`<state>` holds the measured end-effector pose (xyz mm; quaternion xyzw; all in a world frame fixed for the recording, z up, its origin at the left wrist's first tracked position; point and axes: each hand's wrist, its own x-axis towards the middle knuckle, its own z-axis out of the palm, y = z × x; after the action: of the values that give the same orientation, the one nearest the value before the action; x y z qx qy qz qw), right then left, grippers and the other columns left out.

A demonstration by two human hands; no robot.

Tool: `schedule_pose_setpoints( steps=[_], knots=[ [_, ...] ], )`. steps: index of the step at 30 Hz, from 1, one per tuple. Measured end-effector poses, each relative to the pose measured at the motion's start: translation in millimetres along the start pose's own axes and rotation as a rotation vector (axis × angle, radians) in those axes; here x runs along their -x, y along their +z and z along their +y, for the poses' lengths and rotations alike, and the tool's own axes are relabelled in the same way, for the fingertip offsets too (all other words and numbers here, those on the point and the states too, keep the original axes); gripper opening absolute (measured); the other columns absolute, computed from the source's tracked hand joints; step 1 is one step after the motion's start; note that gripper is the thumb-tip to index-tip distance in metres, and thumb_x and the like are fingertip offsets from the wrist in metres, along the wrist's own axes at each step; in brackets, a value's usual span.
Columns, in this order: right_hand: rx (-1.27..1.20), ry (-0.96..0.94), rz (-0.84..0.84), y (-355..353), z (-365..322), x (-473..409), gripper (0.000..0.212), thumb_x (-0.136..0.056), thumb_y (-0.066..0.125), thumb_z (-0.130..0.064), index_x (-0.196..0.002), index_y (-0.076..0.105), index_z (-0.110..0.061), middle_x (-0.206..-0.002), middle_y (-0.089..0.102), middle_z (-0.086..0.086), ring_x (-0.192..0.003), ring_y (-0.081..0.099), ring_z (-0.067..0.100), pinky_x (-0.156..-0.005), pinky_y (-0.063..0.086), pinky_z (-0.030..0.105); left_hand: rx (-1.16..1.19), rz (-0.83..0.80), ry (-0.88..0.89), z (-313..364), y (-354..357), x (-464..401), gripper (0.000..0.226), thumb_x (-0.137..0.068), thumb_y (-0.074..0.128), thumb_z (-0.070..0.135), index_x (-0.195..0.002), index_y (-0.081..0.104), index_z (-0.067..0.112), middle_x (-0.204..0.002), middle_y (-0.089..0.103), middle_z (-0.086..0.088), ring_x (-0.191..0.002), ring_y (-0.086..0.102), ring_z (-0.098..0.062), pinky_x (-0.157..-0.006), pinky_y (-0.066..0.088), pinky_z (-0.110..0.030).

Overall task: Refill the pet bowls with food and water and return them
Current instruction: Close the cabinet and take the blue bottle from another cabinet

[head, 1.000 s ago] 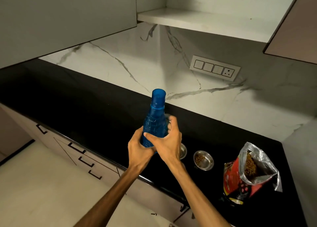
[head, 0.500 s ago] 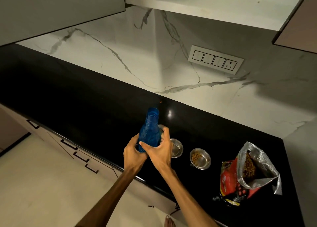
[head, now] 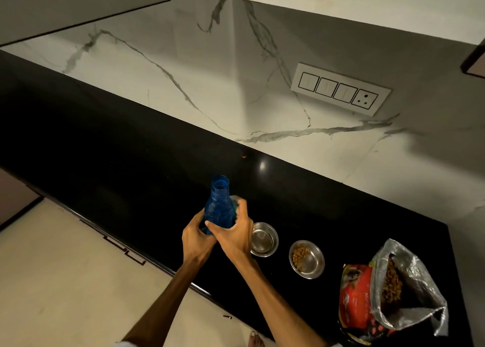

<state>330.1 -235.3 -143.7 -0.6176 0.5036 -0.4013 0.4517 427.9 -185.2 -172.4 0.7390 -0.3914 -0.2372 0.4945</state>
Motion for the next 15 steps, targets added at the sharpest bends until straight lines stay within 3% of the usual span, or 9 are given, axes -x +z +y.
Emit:
schedule_pose_setpoints(
  steps=[9,15],
  knots=[
    [0.011,0.047,0.023,6,19,-17,0.085,-0.059,0.098,-0.016,-0.126,0.054,-0.041,-0.119,0.069,-0.020,-0.110,0.066,-0.007,-0.091,0.061,0.024,0.014,-0.008,-0.019,-6,14,-14,0.066,-0.075,0.091,0.014,-0.130,0.060,0.033,-0.106,0.065,0.029,-0.097,0.064,0.019,-0.077,0.052,-0.005],
    [0.023,0.078,0.008,7,27,-18,0.086,-0.061,0.098,-0.017,-0.129,0.052,-0.043,-0.121,0.066,-0.023,-0.114,0.062,-0.012,-0.094,0.058,0.021,0.008,-0.013,-0.033,-15,21,-16,0.067,-0.076,0.091,0.015,-0.137,0.064,0.019,-0.109,0.066,0.023,-0.098,0.061,0.024,-0.080,0.047,0.000]
  ],
)
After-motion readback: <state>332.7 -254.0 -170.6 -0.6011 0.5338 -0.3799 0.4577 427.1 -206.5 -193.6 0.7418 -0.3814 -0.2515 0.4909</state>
